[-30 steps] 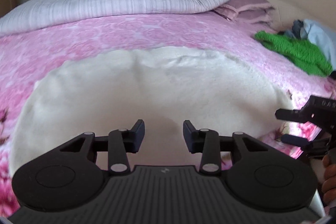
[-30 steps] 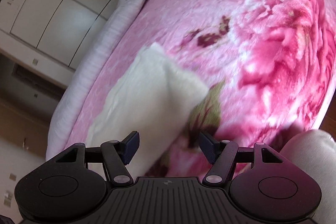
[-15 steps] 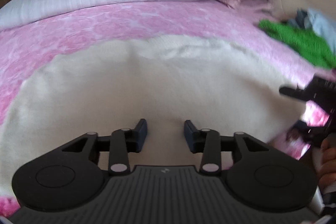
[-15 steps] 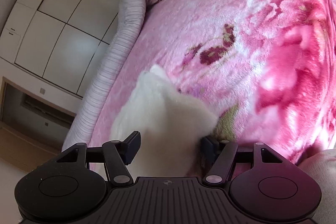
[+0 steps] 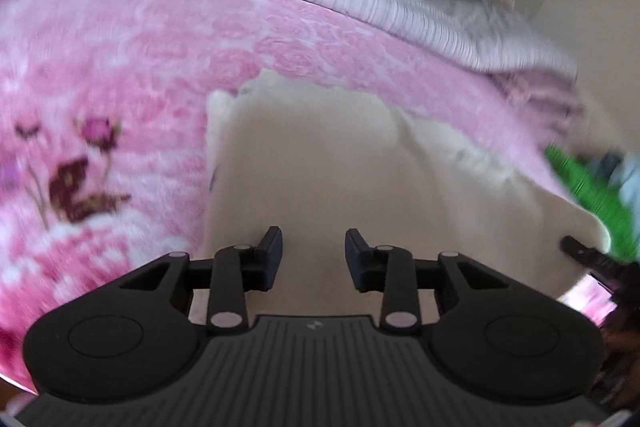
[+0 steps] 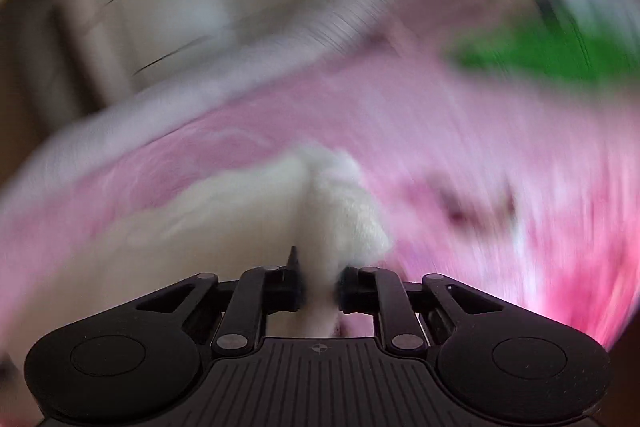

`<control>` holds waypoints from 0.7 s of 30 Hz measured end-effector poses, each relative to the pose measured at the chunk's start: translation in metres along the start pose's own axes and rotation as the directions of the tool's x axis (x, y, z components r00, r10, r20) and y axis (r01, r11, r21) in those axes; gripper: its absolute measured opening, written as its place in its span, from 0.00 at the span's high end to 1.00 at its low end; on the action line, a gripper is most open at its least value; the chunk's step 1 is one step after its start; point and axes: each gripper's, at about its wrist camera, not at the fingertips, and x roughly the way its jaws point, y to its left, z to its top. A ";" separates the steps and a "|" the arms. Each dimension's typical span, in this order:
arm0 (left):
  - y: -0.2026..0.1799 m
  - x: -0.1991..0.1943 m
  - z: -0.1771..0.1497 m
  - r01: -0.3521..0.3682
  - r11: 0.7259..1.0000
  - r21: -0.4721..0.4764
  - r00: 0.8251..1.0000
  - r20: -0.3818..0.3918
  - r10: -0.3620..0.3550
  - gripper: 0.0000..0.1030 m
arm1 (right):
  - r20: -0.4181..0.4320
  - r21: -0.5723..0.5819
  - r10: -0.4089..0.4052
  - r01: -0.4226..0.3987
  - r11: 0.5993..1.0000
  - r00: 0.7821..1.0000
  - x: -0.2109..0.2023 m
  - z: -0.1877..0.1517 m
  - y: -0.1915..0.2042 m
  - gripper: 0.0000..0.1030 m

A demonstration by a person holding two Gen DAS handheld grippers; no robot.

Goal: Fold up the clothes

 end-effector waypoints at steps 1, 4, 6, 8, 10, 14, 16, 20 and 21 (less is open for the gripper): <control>0.006 -0.002 0.001 0.022 0.999 -0.034 1.000 0.002 -0.022 0.73 | 0.057 -0.135 0.014 -0.006 0.991 0.998 -0.008 0.003 0.025 0.87; 0.018 -0.005 0.005 0.072 0.992 -0.106 0.997 0.007 -0.071 0.73 | 0.140 -0.428 0.117 -0.047 0.902 0.983 -0.029 -0.002 0.091 0.88; 0.026 -0.007 0.005 0.096 0.984 -0.149 0.995 0.015 -0.094 0.73 | 0.121 -0.597 0.196 -0.086 0.798 0.973 -0.037 -0.020 0.135 0.89; 0.035 -0.010 0.004 0.123 0.972 -0.199 0.992 0.022 -0.121 0.73 | 0.060 -0.705 0.248 -0.135 0.696 0.967 -0.039 -0.042 0.167 0.89; 0.044 -0.011 0.003 0.149 0.958 -0.244 0.989 0.023 -0.148 0.73 | -0.024 -0.774 0.278 -0.194 0.602 0.960 -0.037 -0.067 0.193 0.87; 0.049 -0.013 0.000 0.169 0.946 -0.277 0.985 0.018 -0.171 0.72 | -0.122 -0.862 0.311 -0.256 0.437 0.942 -0.039 -0.110 0.226 0.65; 0.048 -0.012 0.001 0.180 0.941 -0.286 0.983 0.015 -0.184 0.71 | -0.148 -0.866 0.328 -0.282 0.413 0.933 -0.042 -0.112 0.226 0.55; 0.045 -0.011 0.009 0.218 0.928 -0.303 0.975 0.021 -0.222 0.67 | -0.239 -0.795 0.421 -0.426 0.433 0.875 -0.052 -0.080 0.202 0.53; 0.044 -0.010 0.012 0.228 0.925 -0.305 0.972 0.022 -0.233 0.66 | -0.242 -0.758 0.443 -0.453 0.469 0.863 -0.053 -0.066 0.191 0.53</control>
